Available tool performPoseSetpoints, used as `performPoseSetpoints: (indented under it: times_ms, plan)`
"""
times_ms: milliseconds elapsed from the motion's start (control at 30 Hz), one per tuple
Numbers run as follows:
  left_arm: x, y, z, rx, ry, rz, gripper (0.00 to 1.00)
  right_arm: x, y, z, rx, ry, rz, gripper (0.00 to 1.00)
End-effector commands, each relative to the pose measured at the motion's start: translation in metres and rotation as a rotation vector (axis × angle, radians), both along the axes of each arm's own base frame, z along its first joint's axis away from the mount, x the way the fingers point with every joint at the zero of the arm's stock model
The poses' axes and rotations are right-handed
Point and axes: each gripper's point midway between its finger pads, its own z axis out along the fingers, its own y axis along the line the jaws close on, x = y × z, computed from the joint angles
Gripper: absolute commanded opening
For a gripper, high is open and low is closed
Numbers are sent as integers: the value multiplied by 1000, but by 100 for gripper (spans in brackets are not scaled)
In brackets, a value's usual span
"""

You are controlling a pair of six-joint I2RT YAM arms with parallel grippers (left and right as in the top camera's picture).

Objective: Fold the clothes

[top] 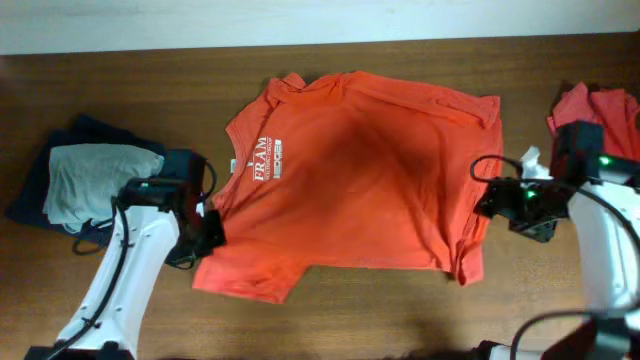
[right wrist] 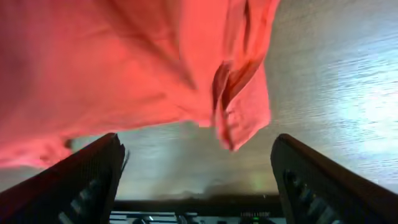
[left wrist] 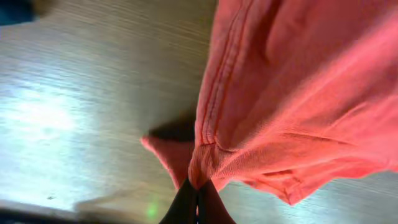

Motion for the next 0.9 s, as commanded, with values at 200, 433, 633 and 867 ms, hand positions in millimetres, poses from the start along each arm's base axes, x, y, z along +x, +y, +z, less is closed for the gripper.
performPoseSetpoints:
  times_ms: [200,433,633,867]
  plan:
    - [-3,31,8,171,-1,-5,1,-25,6,-72,51,198,-31,63]
    - [-1,31,8,170,-9,-4,1,-22,11,-99,77,161,-63,40]
    - [1,31,8,169,-17,-4,2,-9,20,-113,132,63,-57,29]
    - [5,30,8,168,-32,-3,3,-11,19,-128,124,55,-104,51]
